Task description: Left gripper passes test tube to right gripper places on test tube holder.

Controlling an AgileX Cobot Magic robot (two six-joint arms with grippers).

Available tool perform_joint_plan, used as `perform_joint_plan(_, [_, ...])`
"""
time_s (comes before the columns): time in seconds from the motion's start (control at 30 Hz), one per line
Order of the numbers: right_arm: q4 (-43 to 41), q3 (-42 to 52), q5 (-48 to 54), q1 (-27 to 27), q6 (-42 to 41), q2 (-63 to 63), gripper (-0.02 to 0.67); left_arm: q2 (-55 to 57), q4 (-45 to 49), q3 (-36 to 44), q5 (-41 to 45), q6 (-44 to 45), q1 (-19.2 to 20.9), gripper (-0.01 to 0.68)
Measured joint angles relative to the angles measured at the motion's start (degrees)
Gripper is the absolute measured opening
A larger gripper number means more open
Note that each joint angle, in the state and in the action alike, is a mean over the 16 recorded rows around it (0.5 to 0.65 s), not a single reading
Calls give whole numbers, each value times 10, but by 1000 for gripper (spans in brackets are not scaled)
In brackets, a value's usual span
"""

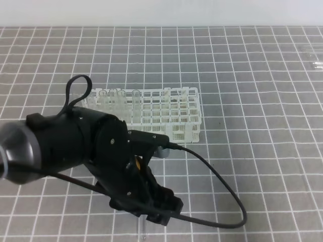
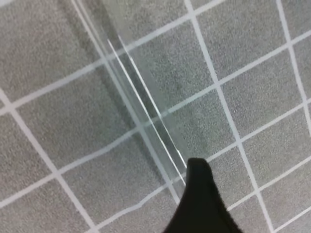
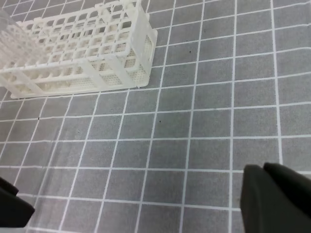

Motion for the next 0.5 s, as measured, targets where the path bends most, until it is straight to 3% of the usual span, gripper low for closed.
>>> perform_joint_plan(0.5, [72,0,-14,0,-81,0,-1,36,115,-35,18,-161,-36,43])
